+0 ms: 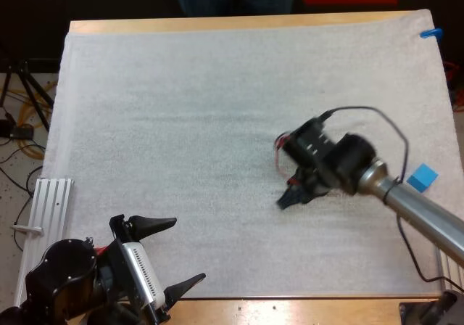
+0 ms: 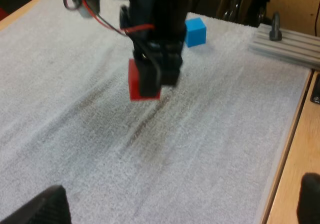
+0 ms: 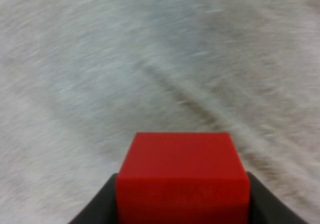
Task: Stack red cube on blue cube
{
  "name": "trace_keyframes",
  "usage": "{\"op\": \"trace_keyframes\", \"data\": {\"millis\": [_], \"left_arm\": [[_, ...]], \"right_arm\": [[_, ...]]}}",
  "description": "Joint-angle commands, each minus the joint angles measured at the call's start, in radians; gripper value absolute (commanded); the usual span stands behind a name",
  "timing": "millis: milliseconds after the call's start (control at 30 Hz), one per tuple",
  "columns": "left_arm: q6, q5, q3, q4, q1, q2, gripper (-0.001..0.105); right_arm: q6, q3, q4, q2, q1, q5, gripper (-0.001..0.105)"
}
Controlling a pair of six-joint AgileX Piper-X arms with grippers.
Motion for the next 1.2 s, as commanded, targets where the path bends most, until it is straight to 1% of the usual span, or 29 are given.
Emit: {"op": "trace_keyframes", "data": {"millis": [0,133,167,333,500,733,900,1067,1167], "left_arm": [[0.002,-0.001,0.0,-0.003,-0.005,0.0,0.087],[0.002,-0.001,0.0,-0.003,-0.005,0.0,0.087],[0.002,-0.001,0.0,-0.003,-0.005,0.0,0.087],[0.002,-0.001,0.0,-0.003,-0.005,0.0,0.087],[0.002,-0.001,0.0,-0.003,-0.005,0.0,0.087],[0.0,-0.001,0.0,-0.003,-0.005,0.0,0.087],[0.0,-0.001,0.0,-0.003,-0.005,0.0,0.087],[0.0,-0.001,0.0,-0.003,-0.005,0.0,0.087],[0.0,-0.001,0.0,-0.003,-0.005,0.0,0.087]], "right_arm": [[-0.011,-0.013,0.018,-0.009,-0.034,0.005,0.022],[-0.019,-0.013,0.02,-0.009,-0.149,0.005,0.022],[-0.019,-0.013,0.02,-0.009,-0.161,0.005,0.022],[-0.023,-0.013,0.018,-0.009,-0.318,0.009,0.022],[-0.068,-0.013,0.018,-0.009,-0.437,0.067,0.022],[-0.07,-0.013,0.018,-0.009,-0.618,0.067,0.022],[-0.046,-0.013,0.034,-0.009,-0.697,0.062,0.022],[-0.003,-0.004,0.078,-0.009,-0.727,0.058,0.022],[0.028,0.037,0.078,-0.009,-0.738,0.05,0.022]]}}
